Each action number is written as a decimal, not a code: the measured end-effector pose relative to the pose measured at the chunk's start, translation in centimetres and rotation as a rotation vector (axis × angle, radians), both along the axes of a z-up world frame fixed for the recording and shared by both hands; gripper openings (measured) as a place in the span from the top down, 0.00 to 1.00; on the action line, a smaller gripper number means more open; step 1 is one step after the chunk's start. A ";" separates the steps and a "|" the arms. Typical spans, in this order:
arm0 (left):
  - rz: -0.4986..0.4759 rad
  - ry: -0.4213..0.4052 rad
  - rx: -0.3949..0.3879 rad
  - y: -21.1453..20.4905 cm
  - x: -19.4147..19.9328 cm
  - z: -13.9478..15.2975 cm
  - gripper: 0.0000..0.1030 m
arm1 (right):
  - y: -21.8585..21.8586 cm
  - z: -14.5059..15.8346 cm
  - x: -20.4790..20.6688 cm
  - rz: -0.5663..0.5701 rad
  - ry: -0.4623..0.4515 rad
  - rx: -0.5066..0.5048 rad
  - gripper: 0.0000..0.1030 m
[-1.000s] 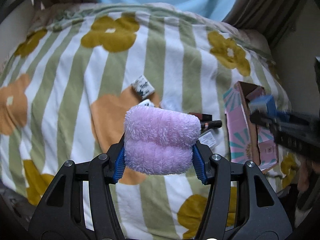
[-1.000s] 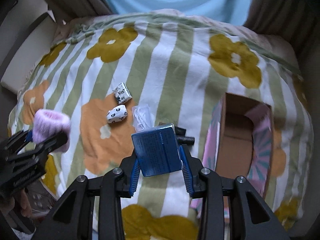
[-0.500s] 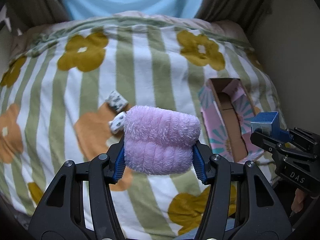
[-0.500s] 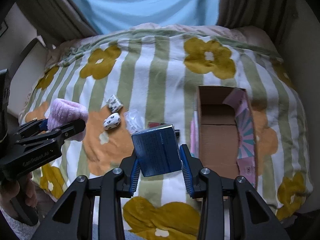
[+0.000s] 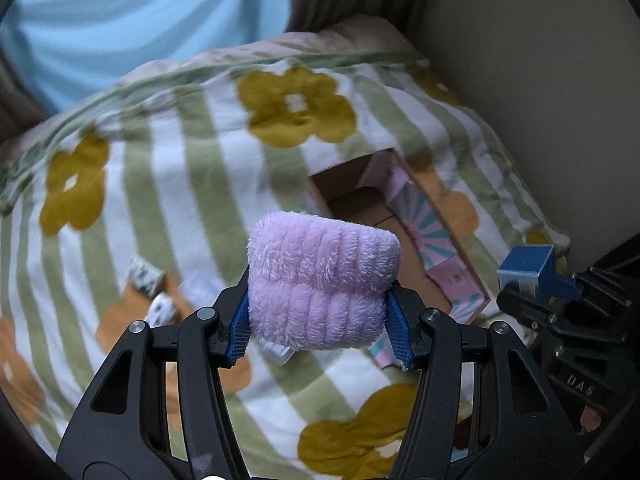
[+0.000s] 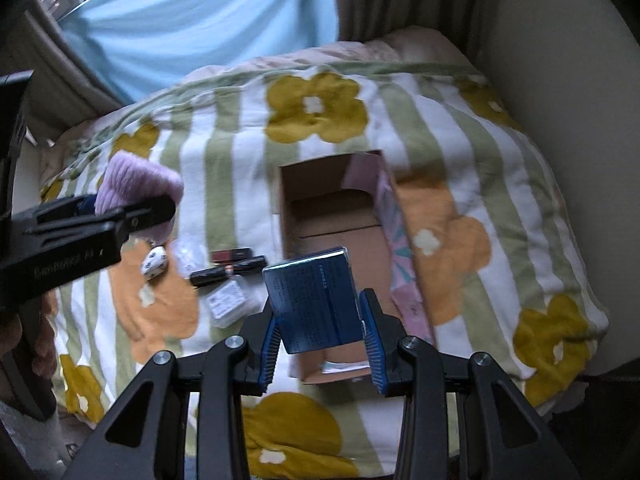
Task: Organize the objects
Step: 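Carry the pink roll and blue cube with both tools over the cardboard box, then open both tools to drop the pink roll and blue cube into the box, then withdraw both tools from the box back toward the remaining items, then grasp the white panda sock with left tool while right tool grasps the clear case, then carry the white sock and clear case with both tools over the box, then open both tools to release the sock and clear case into the box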
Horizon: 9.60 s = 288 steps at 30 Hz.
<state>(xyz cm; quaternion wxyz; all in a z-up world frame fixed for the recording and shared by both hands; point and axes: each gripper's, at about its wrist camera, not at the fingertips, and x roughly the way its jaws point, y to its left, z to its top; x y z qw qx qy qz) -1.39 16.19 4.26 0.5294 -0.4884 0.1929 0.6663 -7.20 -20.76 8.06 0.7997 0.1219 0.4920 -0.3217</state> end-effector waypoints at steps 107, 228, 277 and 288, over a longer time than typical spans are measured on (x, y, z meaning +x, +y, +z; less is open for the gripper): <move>0.224 0.058 0.070 -15.4 -10.0 1.2 0.00 | 11.3 -2.1 -1.5 0.492 -0.124 -0.008 0.00; 0.314 0.034 0.024 -22.1 -12.1 -4.7 0.64 | 13.5 -5.0 -1.8 0.733 -0.078 -0.009 0.13; -0.375 0.008 -0.045 13.2 6.4 -5.9 0.64 | -11.5 -9.8 -7.7 0.244 0.043 0.067 0.13; -0.575 -0.018 -0.179 19.8 11.8 -14.9 0.64 | -13.2 -16.5 -5.7 0.309 0.087 0.117 0.13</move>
